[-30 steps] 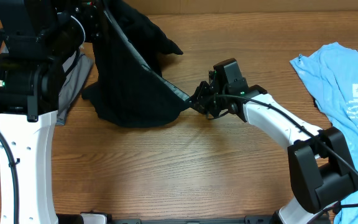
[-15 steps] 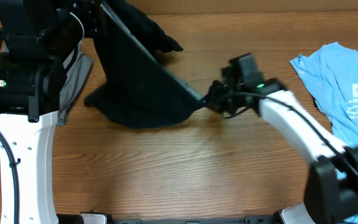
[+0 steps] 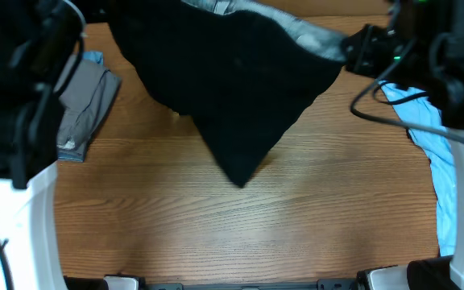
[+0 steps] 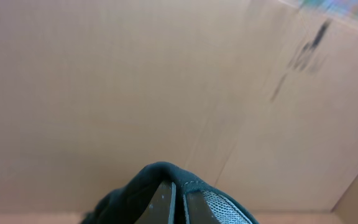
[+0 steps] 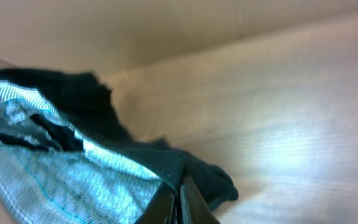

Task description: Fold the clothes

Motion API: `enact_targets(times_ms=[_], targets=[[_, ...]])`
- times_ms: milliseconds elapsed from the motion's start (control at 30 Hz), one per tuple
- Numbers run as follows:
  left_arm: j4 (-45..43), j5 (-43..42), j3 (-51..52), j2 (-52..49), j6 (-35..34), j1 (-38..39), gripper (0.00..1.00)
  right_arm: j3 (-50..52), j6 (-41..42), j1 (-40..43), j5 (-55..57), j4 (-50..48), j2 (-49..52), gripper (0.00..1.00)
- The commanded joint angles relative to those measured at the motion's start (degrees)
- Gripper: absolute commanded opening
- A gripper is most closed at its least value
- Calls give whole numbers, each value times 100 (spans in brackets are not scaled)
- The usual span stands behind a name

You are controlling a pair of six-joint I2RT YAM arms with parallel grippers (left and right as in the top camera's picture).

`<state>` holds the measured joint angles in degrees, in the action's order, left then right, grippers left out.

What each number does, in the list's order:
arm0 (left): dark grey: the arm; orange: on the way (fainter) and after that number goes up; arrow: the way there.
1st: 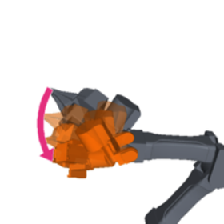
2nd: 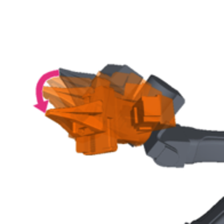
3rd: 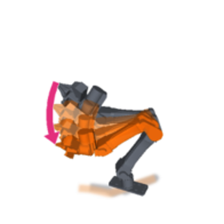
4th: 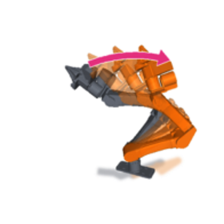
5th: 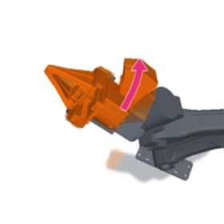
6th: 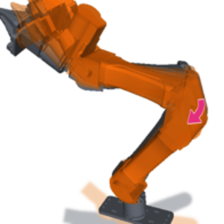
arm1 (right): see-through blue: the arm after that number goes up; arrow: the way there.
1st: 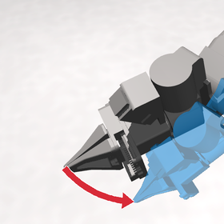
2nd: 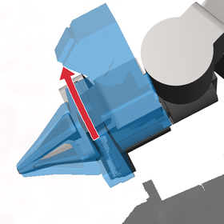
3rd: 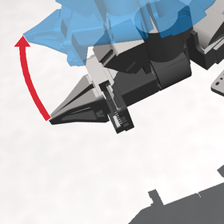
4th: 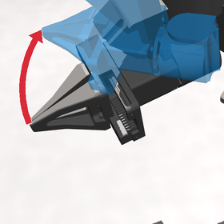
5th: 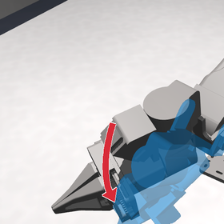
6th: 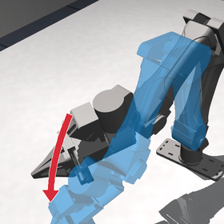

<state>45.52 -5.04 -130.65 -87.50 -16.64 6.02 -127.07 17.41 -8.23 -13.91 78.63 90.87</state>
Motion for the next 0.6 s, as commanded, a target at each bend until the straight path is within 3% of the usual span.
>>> enact_targets(times_ms=[0, 133, 367, 567], targets=[[210, 96, -955, 221, -201, 2, 4, -1099, -304, 37, 452, 424, -151, 4], [798, 98, -1547, 229, -417, 2, 4, -1961, -398, 37, 448, 942, -151, 4], [1941, 101, -1707, 555, -549, 0, 4, -3305, -442, 37, 686, 1840, -162, 4], [2743, 98, -1707, 881, -785, 2, 4, -3412, -437, 37, 898, 1840, -702, 4]])
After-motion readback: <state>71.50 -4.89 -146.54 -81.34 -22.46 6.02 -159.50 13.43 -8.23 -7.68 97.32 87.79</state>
